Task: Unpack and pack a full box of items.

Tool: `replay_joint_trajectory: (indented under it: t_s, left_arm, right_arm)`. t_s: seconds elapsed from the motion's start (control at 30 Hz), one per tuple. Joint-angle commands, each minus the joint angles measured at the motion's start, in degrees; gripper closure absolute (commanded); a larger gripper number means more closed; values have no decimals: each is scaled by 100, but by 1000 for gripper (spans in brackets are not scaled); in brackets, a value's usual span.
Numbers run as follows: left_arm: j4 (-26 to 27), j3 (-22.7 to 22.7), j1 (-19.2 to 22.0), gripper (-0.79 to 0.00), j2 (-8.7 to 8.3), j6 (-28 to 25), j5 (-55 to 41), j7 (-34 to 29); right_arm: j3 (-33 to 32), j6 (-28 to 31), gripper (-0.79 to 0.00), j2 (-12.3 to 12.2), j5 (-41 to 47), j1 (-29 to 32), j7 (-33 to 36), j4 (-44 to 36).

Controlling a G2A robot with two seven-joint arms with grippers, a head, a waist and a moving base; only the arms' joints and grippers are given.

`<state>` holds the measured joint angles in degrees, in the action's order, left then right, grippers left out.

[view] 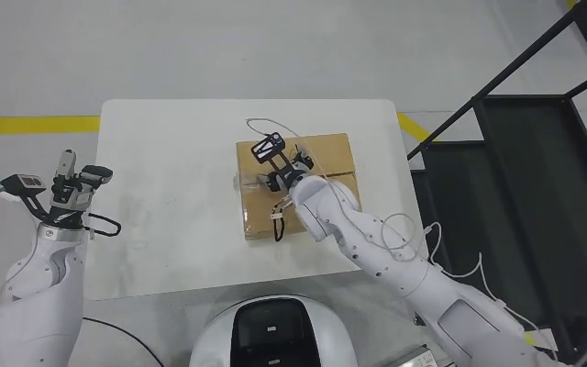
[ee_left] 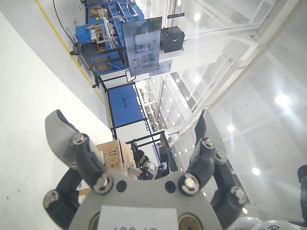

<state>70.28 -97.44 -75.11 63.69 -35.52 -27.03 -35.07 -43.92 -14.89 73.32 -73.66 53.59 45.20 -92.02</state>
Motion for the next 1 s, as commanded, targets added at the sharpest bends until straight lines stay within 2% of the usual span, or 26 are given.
replay_joint_trajectory:
  t_s: [0.0,0.43,0.97]
  left_arm:
    - [0,0,0,-785,0,0,0,0]
    - [0,0,0,-785,0,0,0,0]
    - [0,0,0,-785,0,0,0,0]
  right_arm:
    - [-109,-6,-785,-27,-118,144,5,-119]
    - [-1090,-27,-785,-193,-477,972,-47,-730]
    - [-1934,-16,-785,-256,-661,1531,-16,-900]
